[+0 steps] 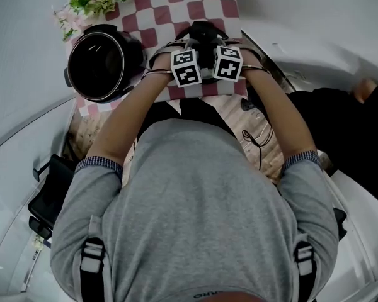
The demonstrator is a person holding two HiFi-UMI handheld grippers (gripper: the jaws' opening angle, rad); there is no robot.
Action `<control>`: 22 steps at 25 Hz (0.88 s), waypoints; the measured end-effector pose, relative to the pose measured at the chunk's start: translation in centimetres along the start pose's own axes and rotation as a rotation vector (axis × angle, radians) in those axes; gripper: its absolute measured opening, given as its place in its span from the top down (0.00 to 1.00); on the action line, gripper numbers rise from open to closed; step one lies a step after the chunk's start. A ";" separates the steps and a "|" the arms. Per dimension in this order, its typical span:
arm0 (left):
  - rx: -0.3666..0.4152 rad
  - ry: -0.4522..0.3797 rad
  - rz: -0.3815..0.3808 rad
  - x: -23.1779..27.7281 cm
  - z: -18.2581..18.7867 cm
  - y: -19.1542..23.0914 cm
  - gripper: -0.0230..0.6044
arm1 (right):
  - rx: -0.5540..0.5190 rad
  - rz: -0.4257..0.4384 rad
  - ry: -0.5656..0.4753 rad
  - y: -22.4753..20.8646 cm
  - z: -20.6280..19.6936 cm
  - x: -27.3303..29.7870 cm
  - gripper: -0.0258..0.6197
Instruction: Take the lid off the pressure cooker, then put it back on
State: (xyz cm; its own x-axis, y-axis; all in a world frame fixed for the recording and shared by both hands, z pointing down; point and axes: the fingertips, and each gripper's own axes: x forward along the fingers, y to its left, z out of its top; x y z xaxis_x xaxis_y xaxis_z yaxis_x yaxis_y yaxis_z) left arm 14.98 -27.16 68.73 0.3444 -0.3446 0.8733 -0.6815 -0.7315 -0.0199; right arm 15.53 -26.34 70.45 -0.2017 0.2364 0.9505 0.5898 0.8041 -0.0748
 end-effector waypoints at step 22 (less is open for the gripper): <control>-0.358 -0.626 0.354 -21.9 3.1 -0.2 0.44 | 0.297 -0.271 -0.533 0.9 9.0 -14.1 0.38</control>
State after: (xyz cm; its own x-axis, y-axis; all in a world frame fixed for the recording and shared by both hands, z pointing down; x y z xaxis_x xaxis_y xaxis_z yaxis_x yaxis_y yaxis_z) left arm 9.57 -21.23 48.10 0.2949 -0.8645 0.4070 -0.9473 -0.3204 0.0060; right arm 11.83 -24.03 54.27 -0.7162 0.1807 0.6741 0.2385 0.9711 -0.0069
